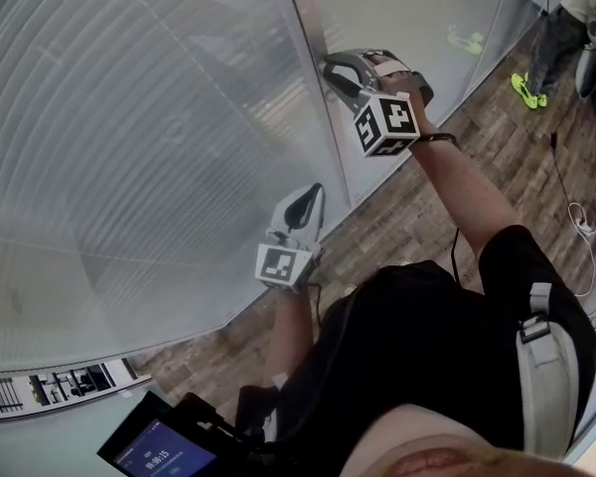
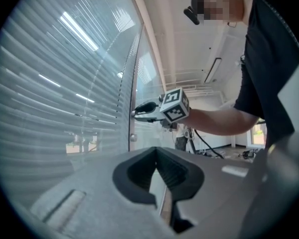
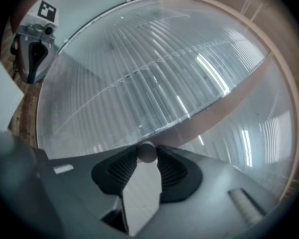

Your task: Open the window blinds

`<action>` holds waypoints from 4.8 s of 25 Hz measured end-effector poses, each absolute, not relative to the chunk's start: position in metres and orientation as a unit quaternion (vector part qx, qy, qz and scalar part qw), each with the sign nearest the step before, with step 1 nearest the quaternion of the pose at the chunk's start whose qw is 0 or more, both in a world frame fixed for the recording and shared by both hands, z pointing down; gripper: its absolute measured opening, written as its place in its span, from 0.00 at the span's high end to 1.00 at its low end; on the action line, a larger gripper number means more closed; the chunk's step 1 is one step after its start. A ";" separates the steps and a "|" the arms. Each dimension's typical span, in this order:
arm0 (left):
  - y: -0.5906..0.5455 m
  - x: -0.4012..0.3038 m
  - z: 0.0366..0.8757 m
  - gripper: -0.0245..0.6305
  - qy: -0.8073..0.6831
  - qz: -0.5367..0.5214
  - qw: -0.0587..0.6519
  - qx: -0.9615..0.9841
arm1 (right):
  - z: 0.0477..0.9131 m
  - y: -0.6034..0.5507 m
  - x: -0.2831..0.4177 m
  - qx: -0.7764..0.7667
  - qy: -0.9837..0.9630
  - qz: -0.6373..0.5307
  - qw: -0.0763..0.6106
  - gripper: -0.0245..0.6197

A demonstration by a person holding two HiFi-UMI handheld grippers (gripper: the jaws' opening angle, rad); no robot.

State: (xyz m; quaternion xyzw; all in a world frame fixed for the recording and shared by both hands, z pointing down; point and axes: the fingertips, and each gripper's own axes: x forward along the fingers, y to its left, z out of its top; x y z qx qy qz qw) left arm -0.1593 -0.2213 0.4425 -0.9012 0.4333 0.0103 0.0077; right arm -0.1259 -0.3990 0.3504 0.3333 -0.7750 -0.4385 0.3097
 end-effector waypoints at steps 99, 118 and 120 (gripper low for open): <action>-0.250 -0.105 0.422 0.96 0.393 0.015 0.005 -0.920 | 0.339 -0.402 -0.138 0.274 -0.723 -0.534 0.342 0.75; -0.250 -0.118 0.421 0.96 0.400 0.009 0.016 -0.916 | 0.335 -0.406 -0.141 0.326 -0.783 -0.439 0.296 0.76; -0.250 -0.120 0.421 0.96 0.401 0.008 0.019 -0.916 | 0.337 -0.406 -0.141 0.332 -0.793 -0.421 0.291 0.76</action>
